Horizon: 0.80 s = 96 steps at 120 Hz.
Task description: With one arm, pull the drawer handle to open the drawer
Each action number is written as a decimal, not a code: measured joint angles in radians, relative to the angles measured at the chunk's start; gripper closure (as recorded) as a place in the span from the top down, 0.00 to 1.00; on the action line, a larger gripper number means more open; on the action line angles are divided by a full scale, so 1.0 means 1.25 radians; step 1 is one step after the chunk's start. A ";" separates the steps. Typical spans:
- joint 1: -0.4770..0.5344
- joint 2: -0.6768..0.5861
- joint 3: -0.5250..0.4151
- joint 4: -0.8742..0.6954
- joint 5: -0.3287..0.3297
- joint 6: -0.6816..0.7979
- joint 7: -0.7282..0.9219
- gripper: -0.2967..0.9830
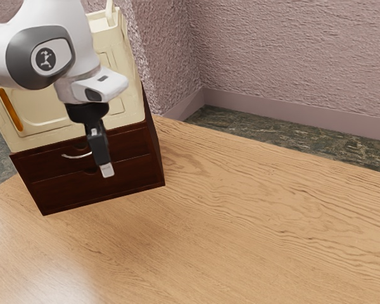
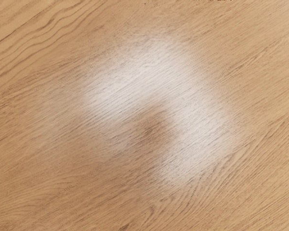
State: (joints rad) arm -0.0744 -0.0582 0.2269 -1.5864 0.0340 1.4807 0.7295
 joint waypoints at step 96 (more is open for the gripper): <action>0.024 -0.122 0.010 -0.281 0.198 0.359 0.163 0.72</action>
State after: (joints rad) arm -0.0440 -0.2108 0.2391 -1.9374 0.2816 1.9292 0.9327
